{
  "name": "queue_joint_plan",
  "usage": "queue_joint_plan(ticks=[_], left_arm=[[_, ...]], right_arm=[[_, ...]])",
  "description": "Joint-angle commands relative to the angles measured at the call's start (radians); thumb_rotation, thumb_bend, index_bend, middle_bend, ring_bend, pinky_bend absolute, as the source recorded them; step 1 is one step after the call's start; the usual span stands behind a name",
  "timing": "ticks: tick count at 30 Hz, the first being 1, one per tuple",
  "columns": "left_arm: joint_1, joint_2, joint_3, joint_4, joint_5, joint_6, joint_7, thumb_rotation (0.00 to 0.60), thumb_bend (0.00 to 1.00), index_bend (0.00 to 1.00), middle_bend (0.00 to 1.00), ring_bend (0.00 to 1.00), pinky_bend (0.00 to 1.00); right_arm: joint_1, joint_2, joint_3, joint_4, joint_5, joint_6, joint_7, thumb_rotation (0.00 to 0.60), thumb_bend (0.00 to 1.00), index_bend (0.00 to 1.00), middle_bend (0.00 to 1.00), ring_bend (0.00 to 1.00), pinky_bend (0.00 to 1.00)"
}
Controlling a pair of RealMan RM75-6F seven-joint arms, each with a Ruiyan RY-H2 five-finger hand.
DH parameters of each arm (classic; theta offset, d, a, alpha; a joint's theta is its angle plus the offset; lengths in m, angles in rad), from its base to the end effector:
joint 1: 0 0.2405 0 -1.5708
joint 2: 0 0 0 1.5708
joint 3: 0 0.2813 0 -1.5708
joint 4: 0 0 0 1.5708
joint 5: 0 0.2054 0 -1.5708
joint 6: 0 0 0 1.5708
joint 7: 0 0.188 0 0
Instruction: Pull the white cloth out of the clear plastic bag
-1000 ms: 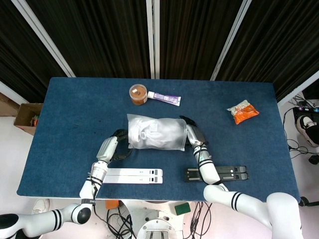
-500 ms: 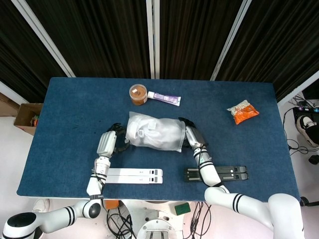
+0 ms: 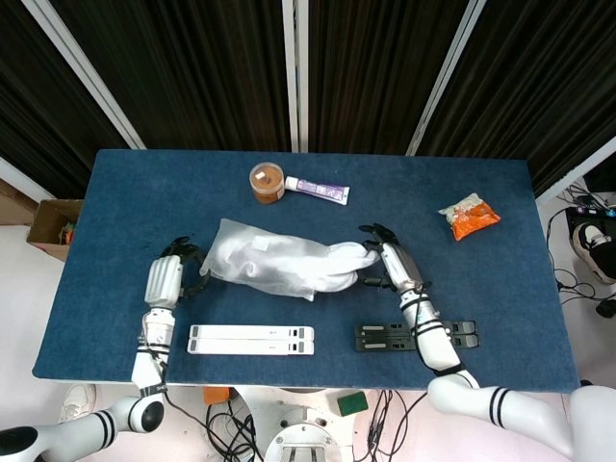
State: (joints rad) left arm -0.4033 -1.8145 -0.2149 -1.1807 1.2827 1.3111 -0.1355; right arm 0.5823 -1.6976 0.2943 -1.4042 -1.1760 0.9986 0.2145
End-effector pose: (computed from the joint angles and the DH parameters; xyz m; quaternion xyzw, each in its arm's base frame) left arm -0.2567 0.3444 -0.0300 -0.4985 -0.5110 -0.5193 0.4698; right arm -0.1763 -0.3850 -0.0451 0.5320 -0.5993 0.5111 0.3108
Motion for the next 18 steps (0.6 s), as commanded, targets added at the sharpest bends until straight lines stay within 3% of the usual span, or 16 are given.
queue_joint_plan(ticks=[1,8,13,18], left_arm=[[0.02,0.023,0.001,-0.015,-0.001,0.016,-0.009,0.6,0.57,0.75,0.41,0.17,0.24],[0.065,0.077,-0.005,-0.031,-0.018,0.041,-0.03,0.6,0.57,0.75,0.41,0.17,0.24],[0.097,0.111,-0.004,-0.037,-0.019,0.065,-0.047,0.6,0.57,0.75,0.41,0.17,0.24],[0.112,0.122,-0.012,-0.032,-0.032,0.069,-0.048,0.6,0.57,0.74,0.41,0.17,0.24]], right_arm=[[-0.059,0.093,-0.018,-0.085,-0.074,0.064,0.082,0.6,0.52,0.81,0.19,0.0,0.0],[-0.155,0.266,0.0,-0.193,-0.154,0.201,0.211,0.6,0.52,0.84,0.21,0.0,0.0],[-0.227,0.394,0.048,-0.238,-0.108,0.265,0.297,0.6,0.52,0.84,0.21,0.0,0.0],[-0.284,0.475,0.092,-0.211,-0.048,0.299,0.386,0.6,0.52,0.84,0.21,0.0,0.0]])
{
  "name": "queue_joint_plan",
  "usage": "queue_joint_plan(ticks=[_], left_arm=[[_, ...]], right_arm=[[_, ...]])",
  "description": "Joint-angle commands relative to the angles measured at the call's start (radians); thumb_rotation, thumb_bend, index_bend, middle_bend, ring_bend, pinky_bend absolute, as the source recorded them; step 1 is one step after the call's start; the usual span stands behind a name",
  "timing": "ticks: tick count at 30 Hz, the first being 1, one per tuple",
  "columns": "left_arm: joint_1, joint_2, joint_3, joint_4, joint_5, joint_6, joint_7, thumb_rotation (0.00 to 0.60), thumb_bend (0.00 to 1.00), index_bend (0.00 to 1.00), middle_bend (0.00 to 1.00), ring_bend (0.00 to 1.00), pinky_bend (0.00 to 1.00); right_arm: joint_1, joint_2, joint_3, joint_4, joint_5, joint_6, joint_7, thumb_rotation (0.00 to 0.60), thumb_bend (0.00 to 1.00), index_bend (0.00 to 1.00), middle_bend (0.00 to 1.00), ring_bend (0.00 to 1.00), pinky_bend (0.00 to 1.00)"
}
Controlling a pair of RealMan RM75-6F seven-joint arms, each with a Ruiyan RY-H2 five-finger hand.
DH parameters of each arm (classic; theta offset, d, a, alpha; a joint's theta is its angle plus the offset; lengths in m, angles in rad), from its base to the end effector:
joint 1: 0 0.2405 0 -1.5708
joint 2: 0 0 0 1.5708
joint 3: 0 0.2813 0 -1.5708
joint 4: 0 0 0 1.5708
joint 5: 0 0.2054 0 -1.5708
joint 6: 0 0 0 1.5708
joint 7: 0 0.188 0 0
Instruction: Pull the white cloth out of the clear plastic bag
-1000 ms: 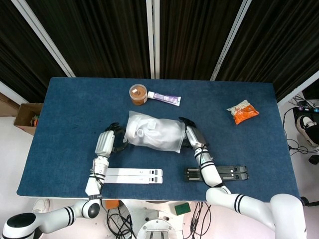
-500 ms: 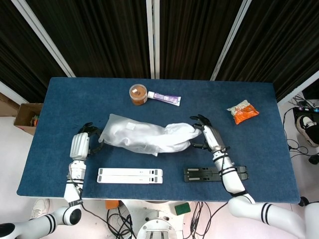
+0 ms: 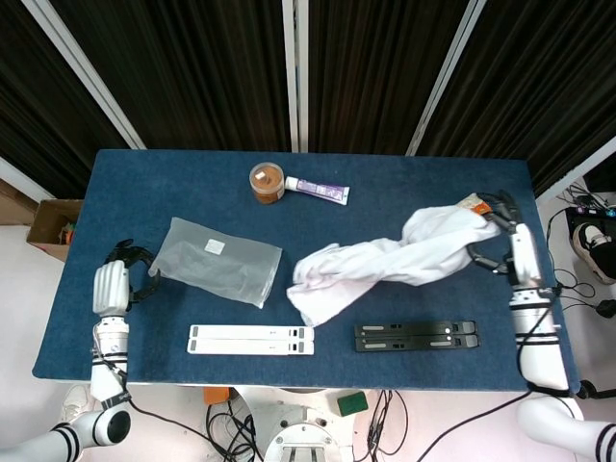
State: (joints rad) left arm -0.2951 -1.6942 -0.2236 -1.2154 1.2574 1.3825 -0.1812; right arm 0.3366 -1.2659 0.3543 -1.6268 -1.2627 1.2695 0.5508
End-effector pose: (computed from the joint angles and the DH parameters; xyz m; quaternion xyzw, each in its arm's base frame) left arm -0.3151 0.3225 0.0286 -0.4473 -0.5025 -0.5122 0.5339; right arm -0.2591 -0.3576 0.1575 0.3885 -0.5453 0.6372 0.3817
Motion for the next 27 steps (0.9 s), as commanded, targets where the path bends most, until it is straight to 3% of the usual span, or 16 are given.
queue_joint_plan(ticks=[1,7,14,16,17,19,20,21,24,27], left_arm=[[0.005,0.002,-0.006,0.004,-0.01,-0.005,-0.005,0.6,0.57,0.74,0.41,0.17,0.24],[0.006,-0.005,0.011,-0.009,0.016,-0.011,-0.019,0.6,0.57,0.74,0.41,0.17,0.23],[-0.043,-0.027,0.063,-0.056,0.088,-0.083,-0.022,0.6,0.52,0.7,0.37,0.17,0.22],[-0.065,0.005,0.098,-0.093,0.097,-0.161,0.0,0.6,0.45,0.57,0.3,0.14,0.2],[-0.075,0.027,0.104,-0.121,0.085,-0.194,0.039,0.6,0.36,0.42,0.22,0.11,0.19],[-0.078,0.051,0.099,-0.152,0.073,-0.195,0.103,0.6,0.23,0.23,0.16,0.07,0.17],[-0.075,0.06,0.096,-0.163,0.071,-0.182,0.126,0.6,0.2,0.19,0.15,0.07,0.17],[-0.066,0.076,0.093,-0.178,0.073,-0.159,0.146,0.6,0.18,0.17,0.14,0.07,0.17],[-0.032,0.135,0.096,-0.212,0.091,-0.094,0.161,0.6,0.14,0.16,0.14,0.07,0.16],[0.011,0.208,0.103,-0.227,0.111,-0.022,0.168,0.6,0.14,0.16,0.14,0.07,0.16]], right_arm=[[-0.047,0.053,0.039,0.018,0.049,0.032,0.061,0.6,0.52,0.84,0.21,0.0,0.0],[-0.048,0.07,0.045,0.067,0.087,-0.002,0.06,0.6,0.52,0.83,0.21,0.0,0.0],[0.079,-0.047,-0.052,0.085,-0.003,-0.148,-0.104,0.6,0.52,0.8,0.19,0.0,0.0],[0.129,-0.077,-0.104,0.089,-0.022,-0.238,-0.2,0.6,0.51,0.72,0.14,0.0,0.0],[0.161,-0.074,-0.136,0.084,-0.009,-0.313,-0.286,0.6,0.49,0.61,0.09,0.0,0.0],[0.21,-0.054,-0.172,0.068,0.042,-0.419,-0.435,0.6,0.39,0.3,0.01,0.0,0.0],[0.228,-0.046,-0.181,0.057,0.076,-0.448,-0.504,0.6,0.3,0.13,0.0,0.0,0.0],[0.242,-0.041,-0.186,0.04,0.115,-0.454,-0.578,0.6,0.23,0.03,0.0,0.0,0.0],[0.23,-0.021,-0.182,-0.016,0.151,-0.385,-0.655,0.6,0.16,0.0,0.0,0.0,0.0],[0.182,0.034,-0.167,-0.078,0.118,-0.29,-0.613,0.6,0.15,0.0,0.0,0.0,0.0]])
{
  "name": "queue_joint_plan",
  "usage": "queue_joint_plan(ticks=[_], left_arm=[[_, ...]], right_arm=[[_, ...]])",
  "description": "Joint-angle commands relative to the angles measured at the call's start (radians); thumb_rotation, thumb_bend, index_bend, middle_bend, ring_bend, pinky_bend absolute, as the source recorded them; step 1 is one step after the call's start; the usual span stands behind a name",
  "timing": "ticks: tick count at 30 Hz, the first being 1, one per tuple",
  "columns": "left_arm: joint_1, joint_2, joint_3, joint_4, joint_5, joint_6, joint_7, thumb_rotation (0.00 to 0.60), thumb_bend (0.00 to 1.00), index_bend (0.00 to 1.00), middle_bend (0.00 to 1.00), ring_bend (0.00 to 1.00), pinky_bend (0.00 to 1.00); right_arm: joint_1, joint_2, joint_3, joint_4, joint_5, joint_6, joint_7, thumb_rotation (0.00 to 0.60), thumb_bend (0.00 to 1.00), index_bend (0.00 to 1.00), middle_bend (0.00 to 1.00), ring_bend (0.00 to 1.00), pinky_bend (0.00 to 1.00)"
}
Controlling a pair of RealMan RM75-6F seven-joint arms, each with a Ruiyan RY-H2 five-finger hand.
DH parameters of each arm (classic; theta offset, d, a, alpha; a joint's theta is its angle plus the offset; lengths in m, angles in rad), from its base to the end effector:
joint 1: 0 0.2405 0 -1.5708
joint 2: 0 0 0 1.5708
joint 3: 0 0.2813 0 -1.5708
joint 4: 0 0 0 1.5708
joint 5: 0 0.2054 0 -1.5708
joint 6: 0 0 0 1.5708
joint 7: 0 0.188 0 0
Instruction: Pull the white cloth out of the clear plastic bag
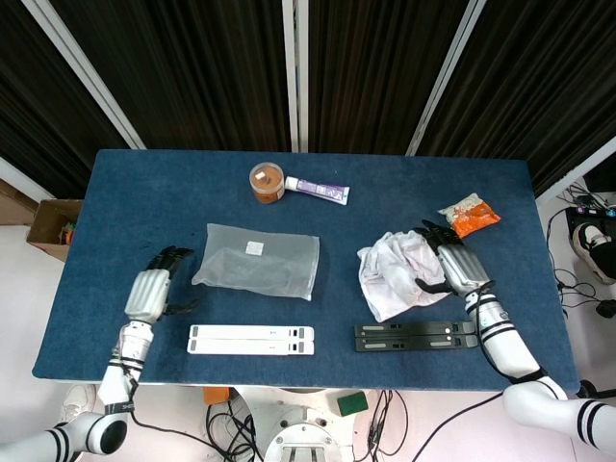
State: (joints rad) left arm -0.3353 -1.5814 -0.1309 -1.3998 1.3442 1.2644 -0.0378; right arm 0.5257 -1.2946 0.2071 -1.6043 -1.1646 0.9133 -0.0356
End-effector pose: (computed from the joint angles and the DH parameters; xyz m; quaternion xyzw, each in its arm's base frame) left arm -0.2752 0.3140 0.0102 -0.5742 -0.4903 -0.4590 0.4683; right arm -0.2414 -0.3713 0.0541 0.6554 -0.5012 0.3760 0.4218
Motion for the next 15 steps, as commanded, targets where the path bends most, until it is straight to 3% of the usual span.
queue_joint_plan(ticks=[1,8,15], left_arm=[[0.064,0.117,0.013,-0.046,0.027,0.115,0.025,0.6,0.14,0.16,0.14,0.07,0.16],[0.165,0.302,0.047,-0.071,0.04,0.218,0.047,0.6,0.14,0.18,0.15,0.07,0.16],[0.287,0.434,0.115,-0.122,0.082,0.33,0.043,0.6,0.14,0.2,0.15,0.07,0.15]], right_arm=[[-0.025,0.082,-0.015,-0.114,-0.001,0.099,-0.004,0.6,0.16,0.0,0.0,0.0,0.0],[-0.175,0.254,-0.033,-0.181,-0.171,0.315,0.161,0.6,0.2,0.0,0.0,0.0,0.0],[-0.325,0.315,-0.119,-0.167,-0.268,0.492,0.148,0.6,0.25,0.0,0.0,0.0,0.0]])
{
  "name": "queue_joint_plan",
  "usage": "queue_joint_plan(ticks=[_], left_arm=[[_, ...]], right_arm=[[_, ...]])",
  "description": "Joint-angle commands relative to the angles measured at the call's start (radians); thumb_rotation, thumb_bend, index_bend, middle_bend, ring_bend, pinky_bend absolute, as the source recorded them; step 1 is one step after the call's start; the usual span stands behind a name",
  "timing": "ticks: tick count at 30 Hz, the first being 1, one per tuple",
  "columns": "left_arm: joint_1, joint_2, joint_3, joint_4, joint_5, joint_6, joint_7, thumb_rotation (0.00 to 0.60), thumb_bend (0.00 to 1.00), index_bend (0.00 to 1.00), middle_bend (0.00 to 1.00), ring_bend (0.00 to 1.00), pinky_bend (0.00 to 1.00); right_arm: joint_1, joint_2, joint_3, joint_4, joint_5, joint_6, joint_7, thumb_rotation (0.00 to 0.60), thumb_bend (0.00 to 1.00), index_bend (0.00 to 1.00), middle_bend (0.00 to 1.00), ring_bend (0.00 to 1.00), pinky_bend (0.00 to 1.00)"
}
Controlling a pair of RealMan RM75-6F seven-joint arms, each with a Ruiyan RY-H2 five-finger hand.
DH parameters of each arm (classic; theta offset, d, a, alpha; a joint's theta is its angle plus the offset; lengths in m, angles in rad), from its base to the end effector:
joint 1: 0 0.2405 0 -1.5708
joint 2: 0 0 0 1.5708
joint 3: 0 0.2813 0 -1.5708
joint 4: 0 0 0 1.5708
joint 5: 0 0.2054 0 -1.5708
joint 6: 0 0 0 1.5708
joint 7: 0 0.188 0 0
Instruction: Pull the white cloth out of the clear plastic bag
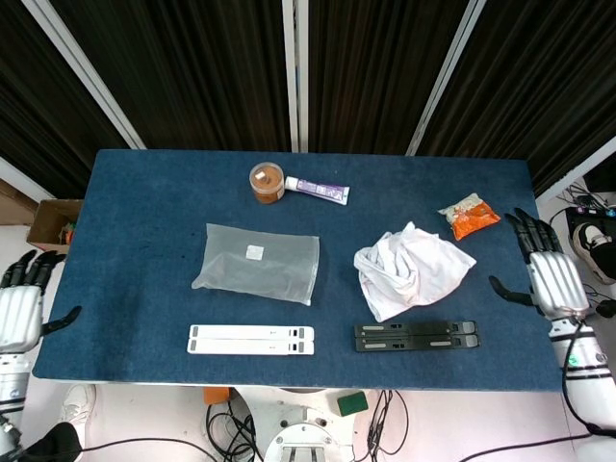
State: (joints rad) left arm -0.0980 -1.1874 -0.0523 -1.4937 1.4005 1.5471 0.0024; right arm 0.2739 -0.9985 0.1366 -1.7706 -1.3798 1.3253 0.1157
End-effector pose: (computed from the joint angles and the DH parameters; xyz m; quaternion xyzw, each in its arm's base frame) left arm -0.3580 0.2319 0.1811 -0.5591 -0.3695 -0.3802 0.6375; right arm -0.2754 -0.2974 0.1940 0.5854 -0.4259 0.4514 0.5217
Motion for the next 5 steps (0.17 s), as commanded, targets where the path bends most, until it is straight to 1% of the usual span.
queue_joint_plan(ticks=[1,5], left_arm=[[0.064,0.048,0.046,-0.035,0.032,0.061,0.007,0.6,0.14,0.2,0.15,0.07,0.15],[0.118,0.062,0.088,-0.052,0.078,0.114,0.006,0.6,0.14,0.21,0.16,0.07,0.15]], right_arm=[[-0.088,0.015,-0.058,0.007,-0.063,0.096,0.001,0.6,0.25,0.0,0.0,0.0,0.0],[-0.134,-0.017,-0.095,0.056,-0.109,0.142,0.044,0.6,0.27,0.0,0.0,0.0,0.0]])
